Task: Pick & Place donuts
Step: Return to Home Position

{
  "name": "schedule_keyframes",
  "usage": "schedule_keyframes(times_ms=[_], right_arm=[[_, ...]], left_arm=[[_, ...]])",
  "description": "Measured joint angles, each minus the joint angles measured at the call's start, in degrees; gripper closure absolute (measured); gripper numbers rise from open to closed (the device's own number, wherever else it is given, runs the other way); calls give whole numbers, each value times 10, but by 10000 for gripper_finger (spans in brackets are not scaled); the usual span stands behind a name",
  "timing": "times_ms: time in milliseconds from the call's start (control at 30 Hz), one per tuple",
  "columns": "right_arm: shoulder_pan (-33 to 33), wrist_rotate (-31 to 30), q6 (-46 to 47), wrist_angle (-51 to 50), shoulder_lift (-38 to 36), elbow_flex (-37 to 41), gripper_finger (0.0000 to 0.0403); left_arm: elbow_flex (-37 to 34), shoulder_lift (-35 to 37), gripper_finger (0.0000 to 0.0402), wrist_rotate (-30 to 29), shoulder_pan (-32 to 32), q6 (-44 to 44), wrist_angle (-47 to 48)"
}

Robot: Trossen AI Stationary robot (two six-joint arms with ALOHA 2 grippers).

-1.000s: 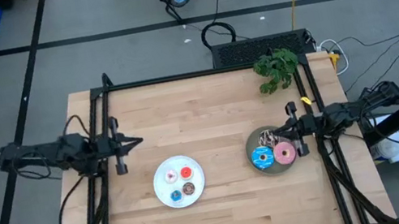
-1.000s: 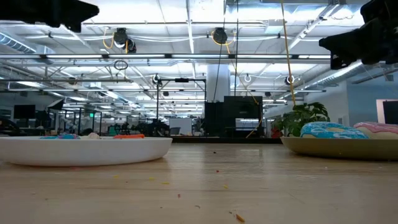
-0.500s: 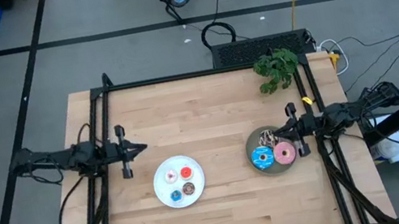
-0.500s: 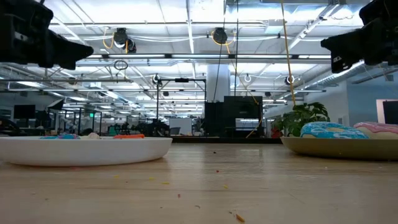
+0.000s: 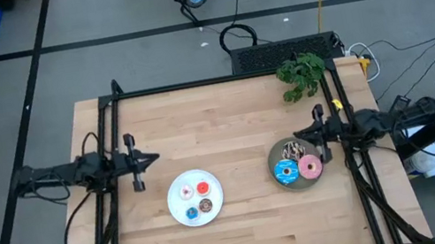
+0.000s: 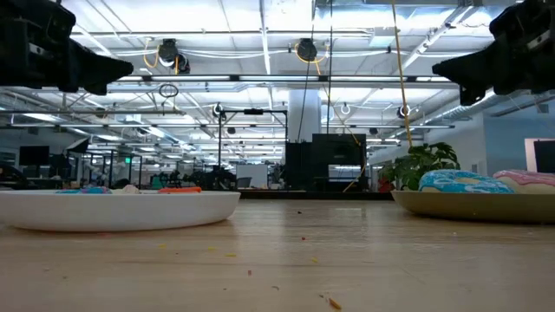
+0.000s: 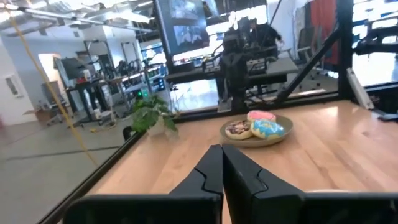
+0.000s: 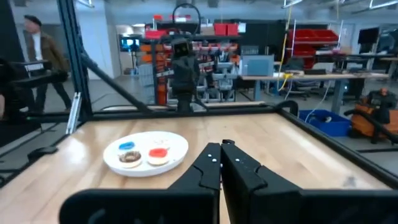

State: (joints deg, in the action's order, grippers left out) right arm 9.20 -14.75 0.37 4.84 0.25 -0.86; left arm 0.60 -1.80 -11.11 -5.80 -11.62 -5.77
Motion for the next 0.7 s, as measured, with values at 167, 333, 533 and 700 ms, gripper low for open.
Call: schedule_keyframes(times_ms=[167, 333, 533, 700], right_arm=[[-41, 29, 5, -13, 4, 0, 403], [-54, 75, -4, -19, 4, 0, 403], [-55, 74, -5, 4, 4, 0, 403], [-55, 73, -6, 6, 4, 0, 403]], left_arm=[[0, -1, 397, 13, 26, 9, 19], [0, 0, 392, 25, 33, 8, 17], [1, -1, 396, 20, 33, -14, 35], [1, -5, 388, 18, 33, -12, 36]])
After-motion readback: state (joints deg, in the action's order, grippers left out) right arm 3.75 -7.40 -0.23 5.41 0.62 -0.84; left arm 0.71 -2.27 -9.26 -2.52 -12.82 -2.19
